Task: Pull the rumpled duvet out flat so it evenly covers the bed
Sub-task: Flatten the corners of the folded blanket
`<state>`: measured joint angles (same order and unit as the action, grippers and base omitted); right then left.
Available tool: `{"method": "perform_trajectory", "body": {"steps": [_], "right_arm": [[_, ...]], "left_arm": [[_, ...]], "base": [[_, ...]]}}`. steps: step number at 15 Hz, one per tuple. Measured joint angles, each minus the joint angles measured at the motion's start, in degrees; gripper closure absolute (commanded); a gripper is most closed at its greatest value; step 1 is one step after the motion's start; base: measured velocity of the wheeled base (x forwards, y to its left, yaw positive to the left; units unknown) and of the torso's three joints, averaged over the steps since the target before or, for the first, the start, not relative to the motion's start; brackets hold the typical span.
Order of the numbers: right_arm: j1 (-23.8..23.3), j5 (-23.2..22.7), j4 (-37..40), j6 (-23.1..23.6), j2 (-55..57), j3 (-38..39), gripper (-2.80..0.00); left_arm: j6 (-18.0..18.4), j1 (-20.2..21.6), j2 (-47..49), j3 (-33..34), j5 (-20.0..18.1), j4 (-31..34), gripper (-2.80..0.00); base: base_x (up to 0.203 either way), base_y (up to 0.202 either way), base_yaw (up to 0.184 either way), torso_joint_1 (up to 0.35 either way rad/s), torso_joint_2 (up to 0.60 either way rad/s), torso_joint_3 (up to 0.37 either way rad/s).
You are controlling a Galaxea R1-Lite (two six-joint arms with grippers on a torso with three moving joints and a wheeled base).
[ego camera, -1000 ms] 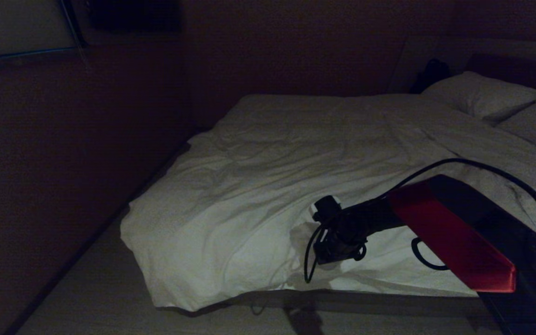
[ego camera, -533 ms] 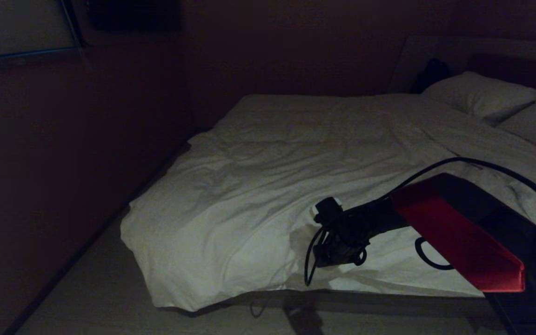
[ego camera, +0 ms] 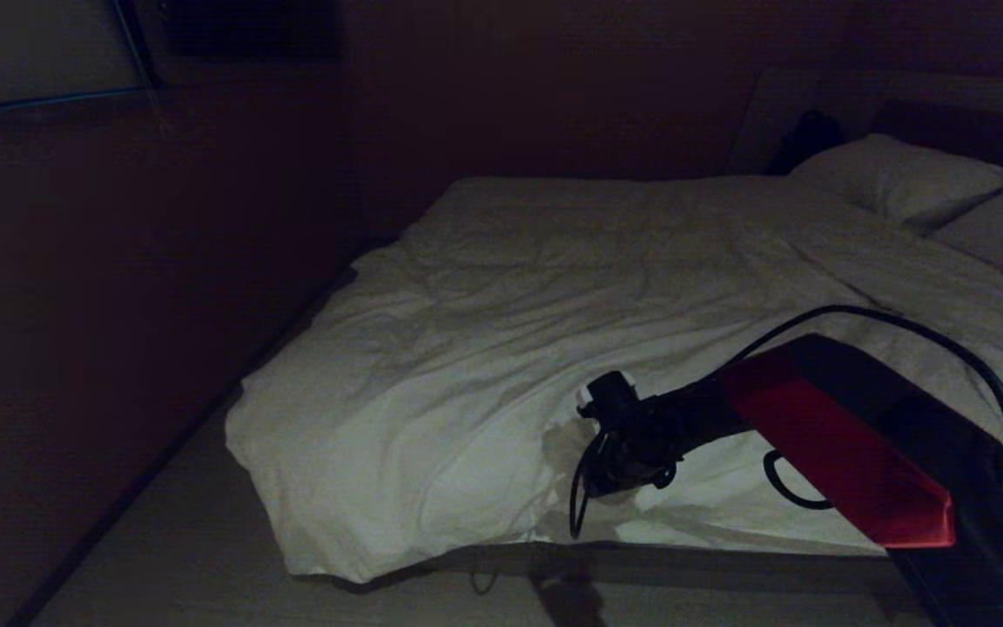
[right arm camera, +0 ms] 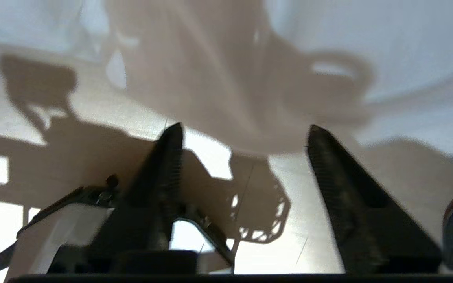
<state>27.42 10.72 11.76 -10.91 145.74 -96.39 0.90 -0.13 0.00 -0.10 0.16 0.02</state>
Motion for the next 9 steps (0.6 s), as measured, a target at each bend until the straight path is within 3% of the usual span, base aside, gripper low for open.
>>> {"method": "perform_trajectory", "body": {"steps": [5,9], "right_arm": [[0.0,5.5,1.6,-0.3,6.7,-9.7,-2.80],[0.0,7.3,2.7,0.0,9.2,-12.2,-2.80]], "left_arm": [[0.0,0.0,0.0,0.0,0.0,0.1,0.00],[0.0,0.0,0.0,0.0,0.0,0.0,0.00]], "base": [[0.000,0.000,0.000,0.000,0.00,0.000],[0.000,0.000,0.000,0.000,0.00,0.000]]}}
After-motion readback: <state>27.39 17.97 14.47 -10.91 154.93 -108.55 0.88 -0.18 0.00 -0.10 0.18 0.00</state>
